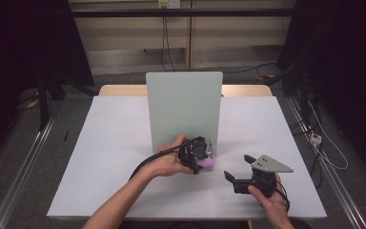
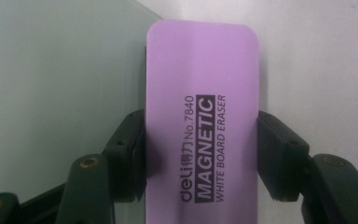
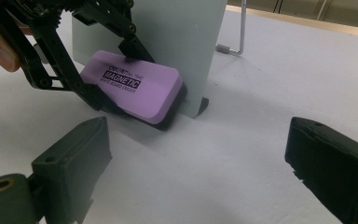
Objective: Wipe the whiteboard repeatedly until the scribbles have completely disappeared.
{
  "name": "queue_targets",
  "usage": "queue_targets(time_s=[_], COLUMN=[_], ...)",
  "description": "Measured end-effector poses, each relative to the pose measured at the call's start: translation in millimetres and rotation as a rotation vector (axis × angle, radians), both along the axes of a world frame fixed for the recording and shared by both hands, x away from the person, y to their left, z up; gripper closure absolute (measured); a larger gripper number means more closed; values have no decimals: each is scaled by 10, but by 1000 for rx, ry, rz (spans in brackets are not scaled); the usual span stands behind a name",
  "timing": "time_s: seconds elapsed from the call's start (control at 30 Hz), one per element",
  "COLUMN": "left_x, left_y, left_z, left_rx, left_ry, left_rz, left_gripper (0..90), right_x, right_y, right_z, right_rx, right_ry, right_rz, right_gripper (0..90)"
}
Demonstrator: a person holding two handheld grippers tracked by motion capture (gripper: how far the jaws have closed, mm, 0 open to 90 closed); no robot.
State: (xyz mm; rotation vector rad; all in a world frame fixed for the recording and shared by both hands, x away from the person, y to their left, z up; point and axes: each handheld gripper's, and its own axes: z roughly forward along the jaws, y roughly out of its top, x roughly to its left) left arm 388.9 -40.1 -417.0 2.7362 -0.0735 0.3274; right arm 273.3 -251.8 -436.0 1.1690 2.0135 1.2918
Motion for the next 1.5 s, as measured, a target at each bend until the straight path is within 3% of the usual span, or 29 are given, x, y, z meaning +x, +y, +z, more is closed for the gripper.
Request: queue_targets(time_s=[0.03,0.1,0.13,0.3,0.4,0.53,0.57,0.6,0.63,0.7,0.83,0.93,1.0,1.07,1.1,1.17,1.2,1.23,1.3,1.5], left_x=[-2,-16,-18,-58,-28,72,89,93,106,100,96,86,65,60,47,53,50,61,49,17], left_y=[-9,-28,-39,-41,67,336,400,449,484,491,504,516,533,577,603,673,707,750,836,1048], left_z=[7,-16,-1,43,193,452,486,497,502,468,389,287,216,179,165,177,194,227,280,365], left_rx=[16,0,21,17,-65,-164,-191,-212,-222,-212,-204,-168,-134,-128,-149,-171,-178,-186,-216,-287], left_ry=[4,-2,-10,-27,-68,-77,-61,-85,-72,-86,-69,-25,-33,-8,-23,-7,-24,-8,-22,34], left_rz=[2,10,7,57,95,160,161,181,184,184,168,140,132,127,139,145,160,158,181,187], left_gripper=[411,411,411,412,412,412,412,411,411,411,411,411,411,410,411,411,410,411,411,410], right_x=[0,1,3,-3,-4,-6,-6,-4,-3,2,-3,-1,7,13,14,18,20,22,22,22], right_y=[-1,-2,-1,-3,-10,-11,-10,-8,-5,0,1,-7,-6,-3,-1,0,-1,-2,2,4], right_z=[0,-1,-2,1,0,2,2,2,1,-1,0,0,-3,-4,-4,-5,-4,-4,-6,-8], right_rx=[0,0,0,0,0,2,3,2,2,1,3,5,5,7,7,9,8,5,3,2], right_ry=[0,0,1,-1,1,0,1,0,0,-1,-1,4,3,4,5,8,9,6,6,5], right_rz=[0,-1,0,1,1,1,0,0,1,0,-2,-5,-3,-4,-6,-9,-10,-10,-7,-4], right_gripper=[66,66,66,67,66,66,66,66,67,67,67,66,67,67,67,67,67,67,67,67])
